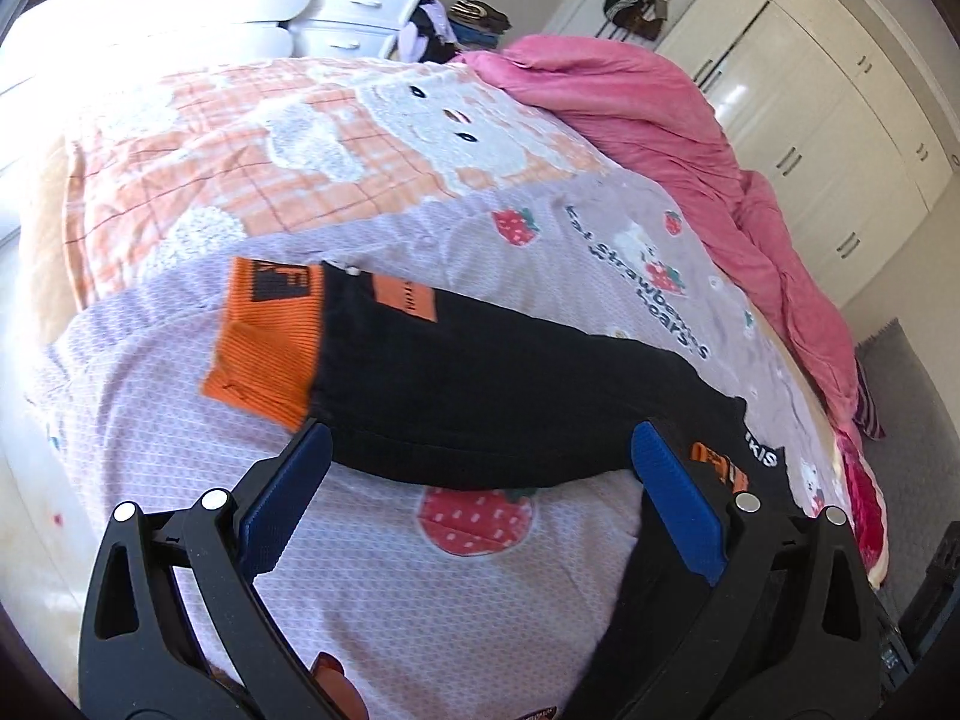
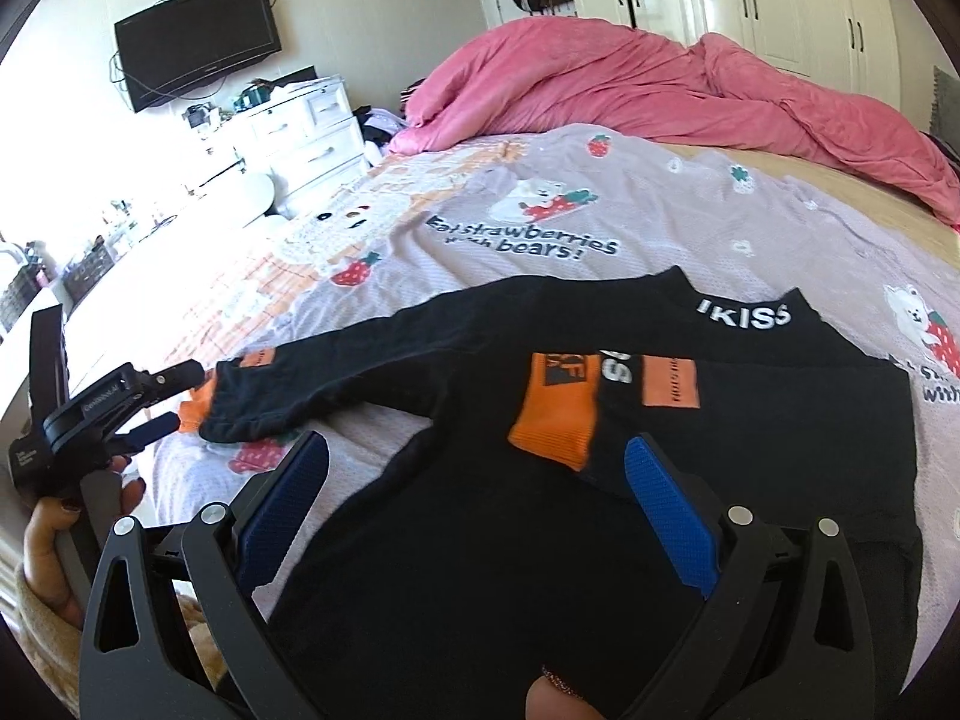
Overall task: Fold small clothes
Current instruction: 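Move the left tool to the other sleeve's orange cuff, then grasp the orange cuff of the other sleeve with the left tool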
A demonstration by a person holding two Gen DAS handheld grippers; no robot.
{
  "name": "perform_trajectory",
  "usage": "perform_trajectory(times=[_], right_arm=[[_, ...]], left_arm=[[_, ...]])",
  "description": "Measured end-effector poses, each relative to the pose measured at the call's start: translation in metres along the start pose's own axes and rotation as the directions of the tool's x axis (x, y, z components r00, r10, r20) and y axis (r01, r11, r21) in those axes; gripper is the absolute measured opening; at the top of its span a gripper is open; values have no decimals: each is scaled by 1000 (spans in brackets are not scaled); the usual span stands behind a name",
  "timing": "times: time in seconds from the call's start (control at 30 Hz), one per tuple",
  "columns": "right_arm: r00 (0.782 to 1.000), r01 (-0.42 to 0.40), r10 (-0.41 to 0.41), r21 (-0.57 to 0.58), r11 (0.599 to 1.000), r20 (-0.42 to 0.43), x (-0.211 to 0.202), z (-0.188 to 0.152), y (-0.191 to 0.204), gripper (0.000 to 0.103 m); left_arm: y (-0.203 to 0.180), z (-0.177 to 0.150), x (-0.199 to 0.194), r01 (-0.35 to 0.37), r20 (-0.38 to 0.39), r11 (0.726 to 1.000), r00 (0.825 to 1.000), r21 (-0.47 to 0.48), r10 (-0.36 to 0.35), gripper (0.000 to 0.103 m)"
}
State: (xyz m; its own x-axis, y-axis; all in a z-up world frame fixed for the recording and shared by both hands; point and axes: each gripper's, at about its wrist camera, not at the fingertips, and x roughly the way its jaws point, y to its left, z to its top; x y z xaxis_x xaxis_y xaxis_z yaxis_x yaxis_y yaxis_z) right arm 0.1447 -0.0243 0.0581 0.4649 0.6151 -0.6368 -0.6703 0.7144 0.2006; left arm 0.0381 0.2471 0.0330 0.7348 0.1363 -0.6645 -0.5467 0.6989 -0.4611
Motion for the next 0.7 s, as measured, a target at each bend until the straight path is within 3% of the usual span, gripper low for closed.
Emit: perform_trajectory(times=[0.3,0.43,0.7], right_arm=[[998,-61,61,-17,998,23,4,8,30,99],[998,-61,61,-16,998,15,8,8,34,99],[997,-74,74,20,997,-5,19,2,32,99]], left_arm=[[37,1,19,-110,-41,990,993,-91,107,94],[57,-2,34,-116,-79,981,991,-156,105,94],[64,-5,34,-86,10,973,996,-216,90,94]])
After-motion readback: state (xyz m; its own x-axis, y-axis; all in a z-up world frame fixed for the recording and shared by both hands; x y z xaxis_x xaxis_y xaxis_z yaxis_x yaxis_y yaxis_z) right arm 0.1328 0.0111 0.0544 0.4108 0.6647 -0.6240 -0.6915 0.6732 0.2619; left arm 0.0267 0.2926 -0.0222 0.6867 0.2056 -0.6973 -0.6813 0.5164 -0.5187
